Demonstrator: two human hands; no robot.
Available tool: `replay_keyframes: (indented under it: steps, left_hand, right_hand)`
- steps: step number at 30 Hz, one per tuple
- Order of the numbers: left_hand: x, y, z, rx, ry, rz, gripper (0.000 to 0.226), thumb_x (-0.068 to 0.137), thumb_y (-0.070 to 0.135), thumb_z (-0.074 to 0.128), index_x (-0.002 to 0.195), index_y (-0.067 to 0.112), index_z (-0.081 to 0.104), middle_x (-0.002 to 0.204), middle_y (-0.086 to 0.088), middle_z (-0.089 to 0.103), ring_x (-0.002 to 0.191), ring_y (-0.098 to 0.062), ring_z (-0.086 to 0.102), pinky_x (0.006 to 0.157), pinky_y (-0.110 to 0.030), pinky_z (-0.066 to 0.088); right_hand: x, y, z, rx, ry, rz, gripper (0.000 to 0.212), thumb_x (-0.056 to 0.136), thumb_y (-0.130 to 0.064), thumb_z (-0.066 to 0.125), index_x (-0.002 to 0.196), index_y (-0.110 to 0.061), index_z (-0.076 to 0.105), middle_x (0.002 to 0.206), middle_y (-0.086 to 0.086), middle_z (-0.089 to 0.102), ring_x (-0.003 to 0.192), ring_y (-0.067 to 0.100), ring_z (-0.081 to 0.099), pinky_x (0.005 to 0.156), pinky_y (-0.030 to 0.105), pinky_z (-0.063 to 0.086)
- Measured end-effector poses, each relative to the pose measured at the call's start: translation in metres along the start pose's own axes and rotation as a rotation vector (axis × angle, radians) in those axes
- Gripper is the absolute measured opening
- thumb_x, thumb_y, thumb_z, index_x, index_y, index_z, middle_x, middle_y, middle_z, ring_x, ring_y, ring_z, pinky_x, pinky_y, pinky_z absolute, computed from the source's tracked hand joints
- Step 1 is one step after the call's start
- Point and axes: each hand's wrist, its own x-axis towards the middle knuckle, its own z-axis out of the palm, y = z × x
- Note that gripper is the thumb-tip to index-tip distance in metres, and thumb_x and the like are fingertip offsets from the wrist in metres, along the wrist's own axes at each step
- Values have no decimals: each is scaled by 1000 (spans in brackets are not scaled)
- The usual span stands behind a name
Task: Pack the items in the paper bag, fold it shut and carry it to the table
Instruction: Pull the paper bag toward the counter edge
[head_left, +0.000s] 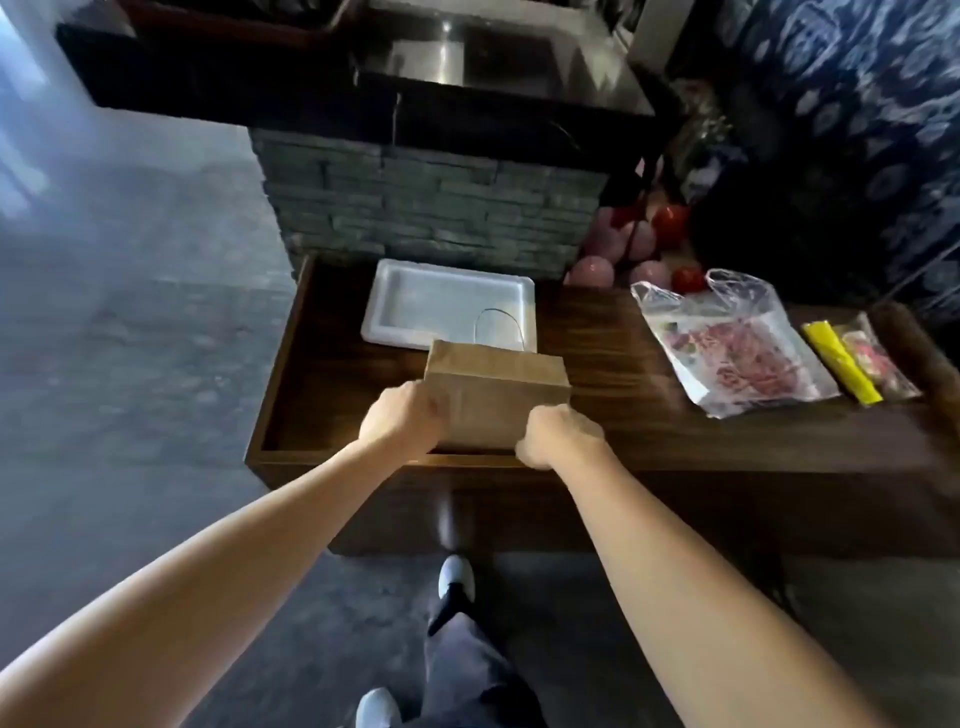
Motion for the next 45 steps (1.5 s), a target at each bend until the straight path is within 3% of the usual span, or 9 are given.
replay_keyframes:
  steps: [5, 9, 13, 25, 28, 32, 35, 40, 45]
  left_hand:
    - [51, 12, -3, -215, 133, -132, 25, 90, 28, 52, 101, 7, 58, 101, -11, 64, 90, -31, 59, 69, -35, 43]
    - [88, 16, -2, -229, 81, -150, 28, 88, 26, 53, 77, 4, 67, 82, -10, 67, 78, -30, 60, 51, -29, 33]
    - [109, 17, -3, -241, 36, -182, 18, 83, 22, 61, 84, 17, 78, 91, -2, 74, 91, -27, 66, 65, -27, 44]
    - [98, 31, -17, -556, 189, -166, 12, 82, 29, 65, 81, 36, 73, 100, 3, 71, 100, -23, 63, 80, -40, 56]
    - [81, 36, -29, -515, 236, 47, 25, 86, 46, 57, 79, 37, 79, 109, 18, 66, 116, -17, 48, 96, -38, 40]
    - [69, 39, -36, -287, 166, 202, 24, 85, 22, 74, 61, 21, 74, 101, 12, 68, 100, -12, 58, 86, -34, 50]
    - [66, 42, -41, -211, 78, 371, 33, 77, 10, 80, 56, 20, 57, 93, 9, 67, 80, -11, 66, 71, -24, 56]
    - [66, 51, -50, 99, 68, 627, 17, 73, 12, 81, 77, 22, 68, 102, 3, 61, 98, -22, 55, 73, -38, 57]
    - [65, 60, -53, 333, 132, 808, 9, 73, 12, 81, 76, 16, 73, 87, -7, 61, 79, -28, 57, 60, -37, 53]
  right_hand:
    - [37, 36, -15, 469, 47, 246, 41, 83, -33, 53, 118, -13, 59, 113, 9, 63, 94, 30, 62, 71, 35, 52]
    - [63, 39, -14, 876, 27, 240, 35, 84, -34, 51, 110, -14, 63, 111, 7, 65, 98, 27, 61, 87, 45, 55]
    - [83, 41, -9, 1000, 106, 290, 39, 89, -35, 56, 123, -17, 63, 125, 5, 64, 112, 27, 59, 96, 41, 50]
    - [90, 73, -11, 1448, 60, 203, 22, 79, -4, 72, 79, -26, 72, 86, -5, 74, 86, 16, 68, 68, 27, 56]
    - [86, 84, -17, 1419, 19, 112, 32, 81, -8, 71, 76, -39, 74, 79, -12, 75, 83, 12, 69, 66, 23, 52]
    - [85, 94, -23, 1354, -22, -26, 33, 87, -2, 57, 74, -26, 76, 87, -11, 74, 94, 13, 67, 78, 28, 53]
    - [84, 92, -40, 1232, 140, -184, 37, 88, 4, 52, 65, -17, 71, 92, -10, 71, 95, 8, 65, 86, 29, 53]
    - [80, 65, -90, 983, 476, -625, 24, 83, 5, 56, 70, -9, 70, 80, 2, 69, 81, 13, 65, 72, 23, 54]
    - [77, 24, -110, 662, 123, -813, 22, 84, -4, 61, 83, -20, 75, 82, -5, 71, 76, 6, 64, 71, 25, 56]
